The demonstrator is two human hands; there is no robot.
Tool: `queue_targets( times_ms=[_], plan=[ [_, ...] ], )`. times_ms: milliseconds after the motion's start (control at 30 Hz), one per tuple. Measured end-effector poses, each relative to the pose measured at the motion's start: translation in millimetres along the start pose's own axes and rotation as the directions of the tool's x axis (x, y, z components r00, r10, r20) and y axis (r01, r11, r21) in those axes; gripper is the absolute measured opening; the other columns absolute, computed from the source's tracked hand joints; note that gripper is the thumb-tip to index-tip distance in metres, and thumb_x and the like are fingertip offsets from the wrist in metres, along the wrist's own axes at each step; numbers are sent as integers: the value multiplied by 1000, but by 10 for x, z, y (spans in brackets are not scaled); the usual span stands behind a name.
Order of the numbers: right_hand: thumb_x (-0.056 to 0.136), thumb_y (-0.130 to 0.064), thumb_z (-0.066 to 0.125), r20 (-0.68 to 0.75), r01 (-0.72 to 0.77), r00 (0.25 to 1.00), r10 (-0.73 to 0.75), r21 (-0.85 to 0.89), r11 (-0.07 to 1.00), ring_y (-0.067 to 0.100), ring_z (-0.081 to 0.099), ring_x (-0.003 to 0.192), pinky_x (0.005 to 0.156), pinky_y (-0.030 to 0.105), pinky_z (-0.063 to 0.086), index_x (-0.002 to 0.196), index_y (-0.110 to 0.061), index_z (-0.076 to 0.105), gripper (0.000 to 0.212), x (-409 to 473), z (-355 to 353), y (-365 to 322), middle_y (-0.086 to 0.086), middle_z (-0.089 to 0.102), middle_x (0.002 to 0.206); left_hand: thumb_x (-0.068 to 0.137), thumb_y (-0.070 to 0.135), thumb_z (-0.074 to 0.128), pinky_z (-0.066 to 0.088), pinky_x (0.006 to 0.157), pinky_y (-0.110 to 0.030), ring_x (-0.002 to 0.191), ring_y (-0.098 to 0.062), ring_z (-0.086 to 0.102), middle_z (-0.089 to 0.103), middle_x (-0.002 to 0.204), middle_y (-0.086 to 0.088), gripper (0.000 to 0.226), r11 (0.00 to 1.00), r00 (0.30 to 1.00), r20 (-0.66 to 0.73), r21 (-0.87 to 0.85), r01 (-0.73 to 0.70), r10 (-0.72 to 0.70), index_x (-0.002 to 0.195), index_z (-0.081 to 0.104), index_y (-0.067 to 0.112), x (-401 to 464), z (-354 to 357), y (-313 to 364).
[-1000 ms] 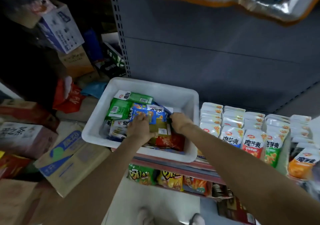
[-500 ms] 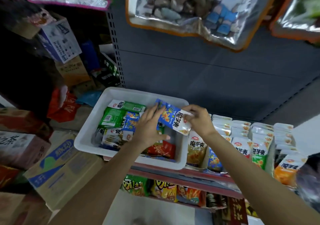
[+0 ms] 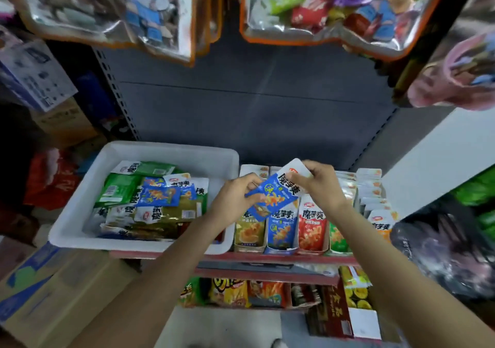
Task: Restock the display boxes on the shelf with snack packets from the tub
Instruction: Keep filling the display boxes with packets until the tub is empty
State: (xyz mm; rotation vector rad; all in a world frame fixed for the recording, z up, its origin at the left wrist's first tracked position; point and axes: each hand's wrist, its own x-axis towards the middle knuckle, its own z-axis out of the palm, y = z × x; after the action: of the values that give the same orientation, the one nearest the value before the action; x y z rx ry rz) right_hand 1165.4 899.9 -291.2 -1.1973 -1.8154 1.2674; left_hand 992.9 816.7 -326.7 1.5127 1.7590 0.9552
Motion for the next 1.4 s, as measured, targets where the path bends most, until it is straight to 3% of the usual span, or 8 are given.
queue_targets(
  times_ms=[333,467,567,667,900,1133,1233,1400],
  plan=[
    [87,-16,65,109,142,989,-99,-519,843,19,36,55,58,30,30,63,-12,47,31,-61,-223,165,-3,39,55,88,12,61,43,100,-36,122,-20,48,49,132,-5,48,957,989,-38,250,149,-144,134,46,18,-84,489,-88],
    [89,-20,61,209,159,977,-27,-645,747,27,55,85,67,29,36,95,-8,64,14,-57,-18,336,8,61,90,86,27,65,23,115,-36,140,-20,22,27,152,-1,70,846,989,-122,516,132,-80,146,29,22,-127,510,-100],
    [91,-22,59,275,202,962,3,-713,671,25,53,113,84,31,44,125,-16,59,34,-56,83,438,8,57,122,84,34,67,16,118,-38,146,-20,9,6,159,1,86,771,988,-107,618,154,-112,151,14,26,-164,472,-182],
    [90,-21,60,301,264,953,-42,-752,604,19,42,124,97,31,45,132,-17,53,42,-50,152,517,4,45,130,81,23,71,26,115,-39,146,-18,9,1,159,5,93,789,989,-63,598,143,-131,151,10,29,-188,423,-225],
    [85,-19,67,352,326,935,-38,-812,484,23,39,122,97,34,45,132,-16,44,52,-67,229,557,6,40,130,80,7,68,37,108,-42,144,-17,11,1,159,8,94,809,995,-30,580,99,-100,150,9,31,-203,361,-289],
    [91,-27,58,249,271,961,-121,-750,604,25,41,117,96,36,40,129,-16,44,42,-103,487,236,7,45,123,90,21,60,22,114,-32,139,-17,27,31,152,3,55,917,987,-142,378,130,-82,142,39,22,-277,95,-366],
    [94,-21,52,322,351,930,-175,-644,680,24,41,118,94,31,38,127,-12,48,35,-58,831,4,9,45,126,90,16,58,36,110,-37,131,-21,41,38,147,-3,48,892,962,-228,388,231,-150,137,45,18,-441,-181,-563],
    [92,-12,54,436,291,899,-37,-531,796,29,53,110,89,27,37,121,-5,54,30,73,1620,-157,14,54,123,90,14,56,41,101,-40,125,-28,42,47,137,-11,47,840,904,-304,366,402,-300,135,46,11,-633,-757,-1038]
  ],
)
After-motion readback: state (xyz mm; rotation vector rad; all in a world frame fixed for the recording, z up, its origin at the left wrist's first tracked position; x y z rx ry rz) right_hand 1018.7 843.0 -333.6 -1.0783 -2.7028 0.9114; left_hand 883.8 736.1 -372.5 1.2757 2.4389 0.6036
